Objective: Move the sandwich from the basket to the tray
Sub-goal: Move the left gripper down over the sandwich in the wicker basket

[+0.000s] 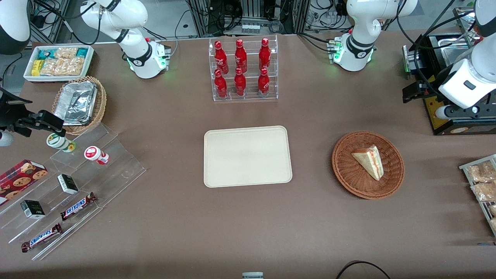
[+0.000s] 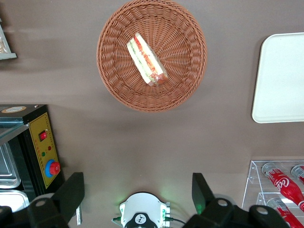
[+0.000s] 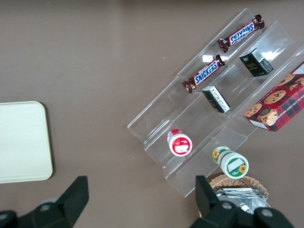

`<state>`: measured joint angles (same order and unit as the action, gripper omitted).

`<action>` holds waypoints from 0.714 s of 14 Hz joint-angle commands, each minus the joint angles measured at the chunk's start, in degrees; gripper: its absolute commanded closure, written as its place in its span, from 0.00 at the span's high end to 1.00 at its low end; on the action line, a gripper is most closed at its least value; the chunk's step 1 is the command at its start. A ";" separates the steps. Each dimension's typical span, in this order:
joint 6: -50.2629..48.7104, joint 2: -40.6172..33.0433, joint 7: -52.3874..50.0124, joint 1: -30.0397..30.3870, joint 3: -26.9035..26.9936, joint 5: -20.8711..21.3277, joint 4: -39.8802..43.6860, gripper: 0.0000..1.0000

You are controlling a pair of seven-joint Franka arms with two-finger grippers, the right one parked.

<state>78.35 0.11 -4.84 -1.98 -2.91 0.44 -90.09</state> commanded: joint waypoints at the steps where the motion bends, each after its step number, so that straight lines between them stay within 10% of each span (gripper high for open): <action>1: -1.27 0.06 1.06 -0.48 0.45 0.26 1.15 1.00; 10: 7.59 0.58 0.88 -0.75 0.27 0.44 -7.37 1.00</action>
<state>82.78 0.60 -4.61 -2.19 -2.93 0.44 -94.75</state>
